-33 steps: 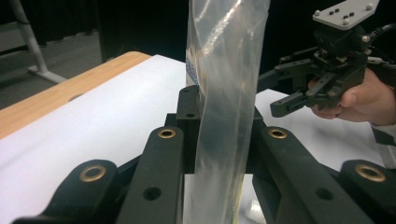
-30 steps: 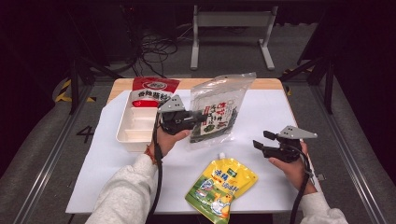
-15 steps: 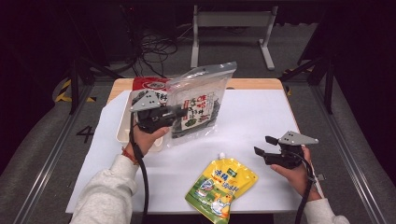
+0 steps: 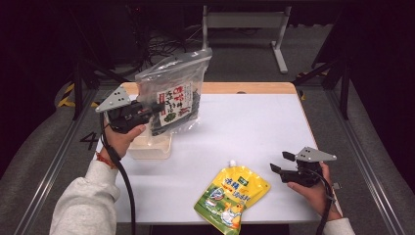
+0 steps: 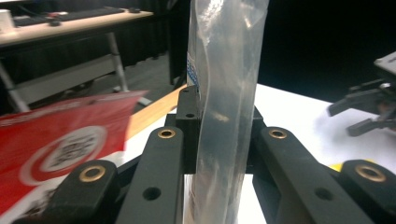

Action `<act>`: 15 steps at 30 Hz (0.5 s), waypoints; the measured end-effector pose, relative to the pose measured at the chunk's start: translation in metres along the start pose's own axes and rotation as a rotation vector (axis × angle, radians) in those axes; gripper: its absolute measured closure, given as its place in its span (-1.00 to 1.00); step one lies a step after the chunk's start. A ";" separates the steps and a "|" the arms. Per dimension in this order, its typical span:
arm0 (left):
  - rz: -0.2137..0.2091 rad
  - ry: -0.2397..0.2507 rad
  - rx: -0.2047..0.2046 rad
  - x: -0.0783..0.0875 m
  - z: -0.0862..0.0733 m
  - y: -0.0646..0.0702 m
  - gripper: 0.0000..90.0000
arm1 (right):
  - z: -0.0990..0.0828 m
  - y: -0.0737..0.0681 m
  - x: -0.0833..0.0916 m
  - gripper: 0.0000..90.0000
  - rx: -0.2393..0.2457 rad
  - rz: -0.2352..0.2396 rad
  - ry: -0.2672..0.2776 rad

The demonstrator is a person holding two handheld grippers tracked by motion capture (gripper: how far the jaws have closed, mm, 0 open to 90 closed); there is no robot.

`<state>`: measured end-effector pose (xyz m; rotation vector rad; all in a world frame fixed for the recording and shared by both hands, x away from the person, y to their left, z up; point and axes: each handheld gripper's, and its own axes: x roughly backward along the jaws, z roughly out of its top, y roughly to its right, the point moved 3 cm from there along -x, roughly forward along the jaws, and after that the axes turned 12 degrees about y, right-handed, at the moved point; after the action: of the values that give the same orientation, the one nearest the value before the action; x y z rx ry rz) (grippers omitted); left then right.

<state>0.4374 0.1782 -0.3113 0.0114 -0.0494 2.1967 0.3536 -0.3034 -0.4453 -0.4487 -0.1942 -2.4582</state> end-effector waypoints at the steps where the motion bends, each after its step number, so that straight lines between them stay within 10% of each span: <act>1: 0.014 -0.004 -0.006 0.003 0.000 -0.005 0.73 | 0.000 0.000 0.000 -0.27 -0.003 -0.001 0.003; 15: 0.100 -0.025 0.025 0.029 -0.019 -0.049 0.73 | -0.007 -0.006 0.004 -0.29 -0.009 0.000 -0.016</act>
<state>0.4604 0.2308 -0.3283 0.0513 -0.0370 2.2968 0.3445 -0.3024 -0.4505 -0.4725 -0.1899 -2.4569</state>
